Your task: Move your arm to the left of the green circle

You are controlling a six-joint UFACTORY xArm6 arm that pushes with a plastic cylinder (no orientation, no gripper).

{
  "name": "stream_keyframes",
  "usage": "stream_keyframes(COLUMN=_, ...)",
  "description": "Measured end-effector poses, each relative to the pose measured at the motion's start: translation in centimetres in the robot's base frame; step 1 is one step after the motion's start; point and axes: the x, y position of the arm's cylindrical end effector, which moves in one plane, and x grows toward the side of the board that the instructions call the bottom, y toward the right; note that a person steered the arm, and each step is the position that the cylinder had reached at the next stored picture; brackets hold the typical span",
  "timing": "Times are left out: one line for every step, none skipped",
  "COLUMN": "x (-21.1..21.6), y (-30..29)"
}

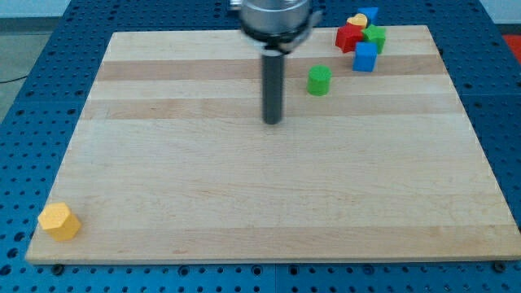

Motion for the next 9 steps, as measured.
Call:
stream_keyframes(x=-10.1, y=0.6)
stream_keyframes(x=-18.4, y=4.6)
stream_keyframes(x=-20.9, y=6.4)
stream_keyframes(x=-21.0, y=8.8)
stream_keyframes(x=-21.0, y=11.8)
stream_keyframes(x=-19.9, y=13.3)
stream_keyframes(x=-12.4, y=10.7)
stream_keyframes(x=-7.0, y=4.4)
stream_keyframes(x=-5.3, y=0.1)
